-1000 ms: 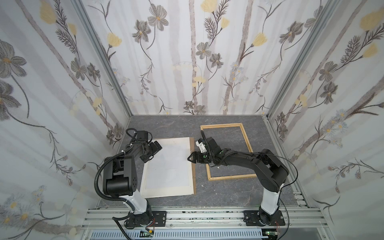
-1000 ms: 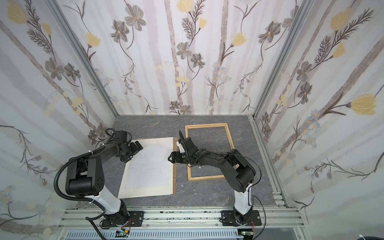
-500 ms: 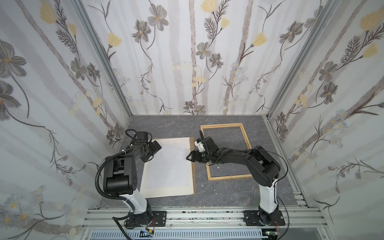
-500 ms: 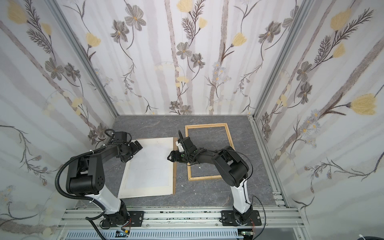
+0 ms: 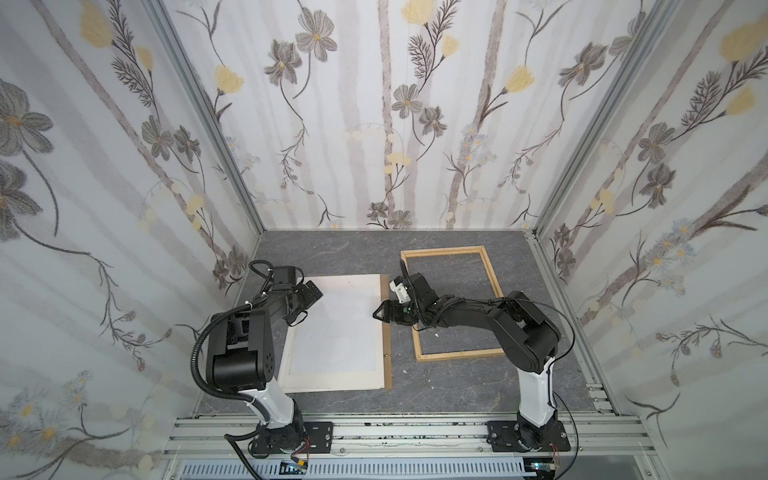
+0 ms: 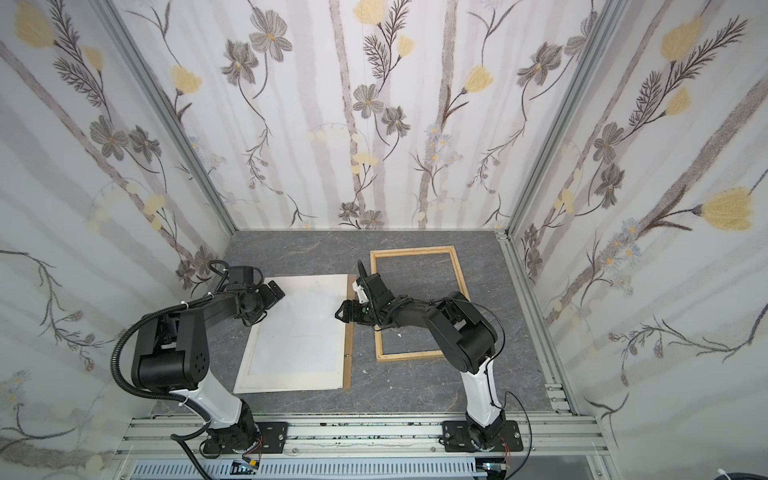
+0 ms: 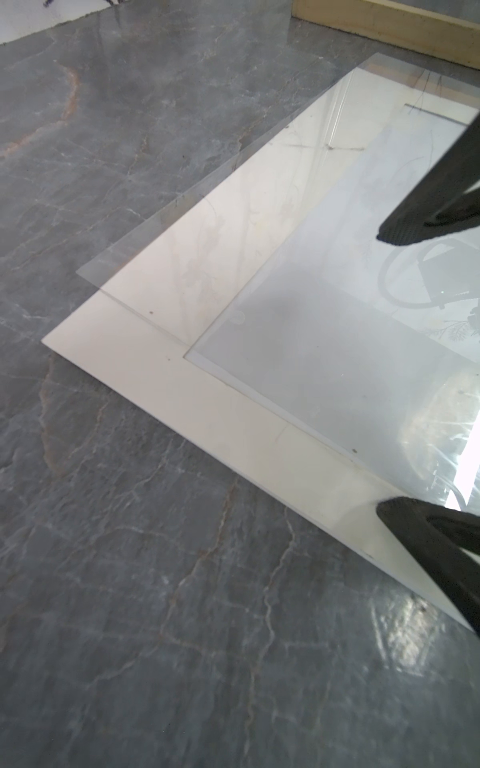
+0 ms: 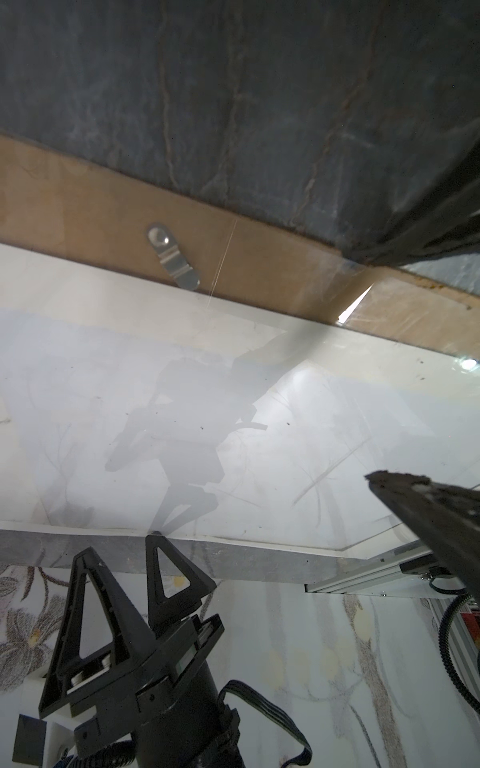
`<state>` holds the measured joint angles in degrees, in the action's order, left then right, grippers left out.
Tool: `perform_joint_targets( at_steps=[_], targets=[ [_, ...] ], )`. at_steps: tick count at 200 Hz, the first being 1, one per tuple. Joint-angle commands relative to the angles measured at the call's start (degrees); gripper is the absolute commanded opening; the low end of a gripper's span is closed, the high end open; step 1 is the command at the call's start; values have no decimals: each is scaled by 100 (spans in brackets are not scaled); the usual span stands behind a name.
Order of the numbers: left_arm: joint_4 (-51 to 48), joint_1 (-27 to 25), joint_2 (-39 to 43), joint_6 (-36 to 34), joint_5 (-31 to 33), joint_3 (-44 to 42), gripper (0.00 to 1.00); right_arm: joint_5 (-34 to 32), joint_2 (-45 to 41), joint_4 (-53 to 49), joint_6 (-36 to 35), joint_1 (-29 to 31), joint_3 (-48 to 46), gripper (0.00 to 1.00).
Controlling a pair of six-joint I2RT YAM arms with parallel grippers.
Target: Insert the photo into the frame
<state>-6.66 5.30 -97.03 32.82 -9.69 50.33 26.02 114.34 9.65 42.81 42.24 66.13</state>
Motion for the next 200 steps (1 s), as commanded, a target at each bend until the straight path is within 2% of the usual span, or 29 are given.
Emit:
perform_joint_targets(
  at_steps=[1, 71, 104, 200],
  targets=[
    [-565, -3, -54, 190, -261, -124, 99, 420, -233, 741, 129, 7, -94, 77],
    [-478, -7, 35, 256, -321, -268, 98, 407, -336, 897, 232, -4, -171, 77],
    [-435, -3, 104, 292, -374, -358, 98, -263, -301, 415, 255, -19, -176, 78],
    [-429, -4, 506, 374, -455, -586, 98, -505, 17, 100, 316, -102, -55, 78]
  ],
)
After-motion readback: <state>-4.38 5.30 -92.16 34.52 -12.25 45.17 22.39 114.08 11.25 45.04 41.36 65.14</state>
